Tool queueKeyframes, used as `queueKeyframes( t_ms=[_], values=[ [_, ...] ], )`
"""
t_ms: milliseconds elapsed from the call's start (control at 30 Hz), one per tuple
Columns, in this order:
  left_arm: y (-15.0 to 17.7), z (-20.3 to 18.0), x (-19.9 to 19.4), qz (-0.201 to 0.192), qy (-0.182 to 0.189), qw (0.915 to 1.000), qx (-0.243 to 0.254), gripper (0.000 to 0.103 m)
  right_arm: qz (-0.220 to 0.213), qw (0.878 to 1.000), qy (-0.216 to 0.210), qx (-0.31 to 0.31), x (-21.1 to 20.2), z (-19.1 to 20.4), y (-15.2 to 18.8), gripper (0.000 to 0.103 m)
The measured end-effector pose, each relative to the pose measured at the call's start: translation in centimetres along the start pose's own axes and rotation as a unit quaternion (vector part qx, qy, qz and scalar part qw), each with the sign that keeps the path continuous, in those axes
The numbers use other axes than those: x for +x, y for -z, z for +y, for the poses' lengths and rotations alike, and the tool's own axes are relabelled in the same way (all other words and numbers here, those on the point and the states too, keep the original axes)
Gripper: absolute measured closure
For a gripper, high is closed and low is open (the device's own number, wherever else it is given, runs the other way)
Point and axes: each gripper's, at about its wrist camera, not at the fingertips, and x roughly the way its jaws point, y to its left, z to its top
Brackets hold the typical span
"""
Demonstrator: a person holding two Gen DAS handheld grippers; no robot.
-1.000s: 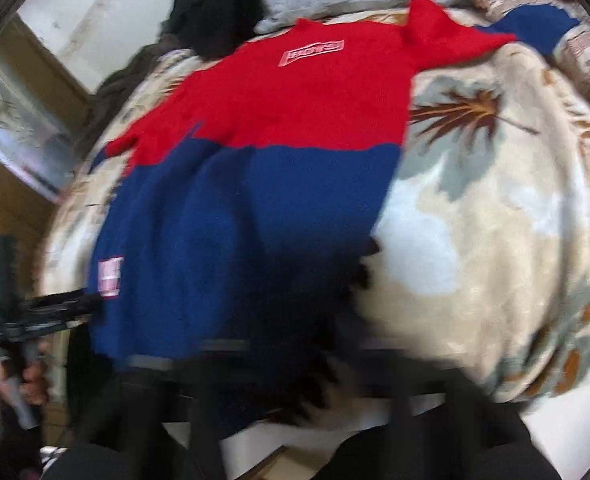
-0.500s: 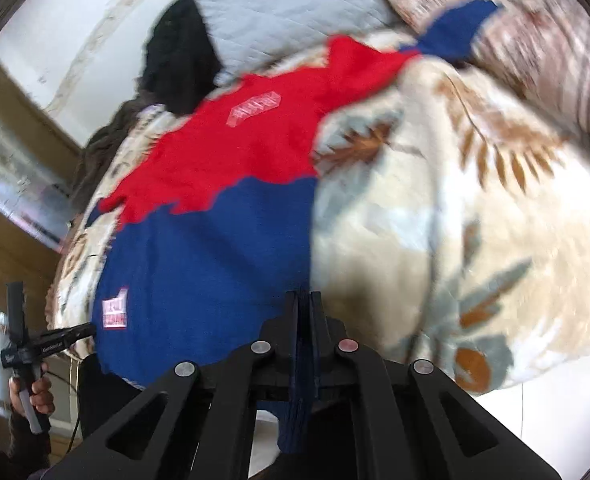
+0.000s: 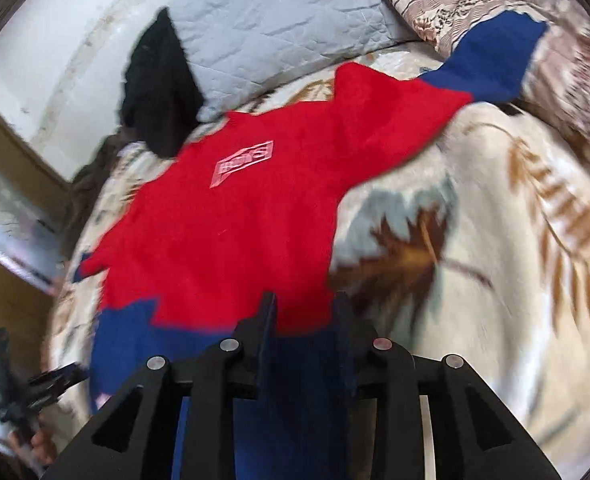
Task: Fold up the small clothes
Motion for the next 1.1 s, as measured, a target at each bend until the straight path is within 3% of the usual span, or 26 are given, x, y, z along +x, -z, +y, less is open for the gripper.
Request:
queueKeyframes(
  t_ms=[67,100,200,300,400,500,633,700,767,800,867,933,1000,1100],
  values=[
    [-1.0,-0.5,1.0,0.010,-0.001,0.9999,-0.002,0.067,0.006,1.000,0.020,-0.005,2.3,0.4,-0.9,0.074],
    [-1.5,-1.0,1.5,0.012,-0.001,0.9999,-0.002,0.067,0.015,0.999,0.024,-0.018,3.4,0.7,-1.0,0.090],
    [-2.2,-1.1,1.8,0.002,0.002,1.0000,-0.004,0.065,-0.006,0.995,0.047,-0.085,3.5,2.4,-1.4,0.091],
    [-2.5,-0.4,3.1,-0.005,-0.008,0.9998,-0.018,0.054,-0.054,0.997,0.036,-0.052,1.4,0.6,-2.6,0.093],
    [-2.5,-0.7,3.8,-0.014,-0.021,0.9996,-0.012,0.052,-0.007,0.998,0.056,-0.029,3.5,-1.5,-2.4,0.093],
    [-3.2,-1.2,2.8,-0.017,0.000,0.9999,0.003,0.052,-0.010,0.999,0.040,-0.027,2.8,-1.5,-2.4,0.086],
    [-5.2,-1.6,2.0,-0.041,0.027,0.9987,-0.017,0.045,-0.060,0.998,-0.017,-0.007,0.9,-0.7,-3.2,0.086],
    [-6.4,-2.3,3.2,-0.040,0.035,0.9982,-0.029,0.044,-0.030,0.999,-0.002,-0.029,3.1,0.3,-3.1,0.086],
    [-7.1,-2.7,5.1,-0.013,0.027,0.9989,-0.036,0.044,0.012,0.998,0.030,-0.046,5.7,0.5,-2.5,0.091],
    [-7.2,-2.9,6.0,0.000,0.019,0.9991,-0.038,0.044,-0.003,0.998,0.027,-0.052,5.5,0.5,-2.6,0.093],
    [-7.1,-3.2,5.9,-0.013,0.010,0.9995,-0.026,0.042,-0.010,0.999,0.011,-0.035,4.0,-0.2,-4.0,0.093],
    [-6.9,-3.6,5.7,-0.014,0.015,0.9997,-0.013,0.039,-0.058,0.998,0.007,0.000,1.0,-2.6,-6.2,0.087],
    [-6.6,-3.4,5.7,-0.015,0.018,0.9996,-0.013,0.039,-0.109,0.992,0.044,0.042,-2.0,-6.2,-8.9,0.078],
    [-6.4,-3.2,5.7,-0.020,0.024,0.9994,-0.016,0.038,-0.167,0.973,0.110,0.115,-5.2,-12.5,-12.9,0.077]
  ],
)
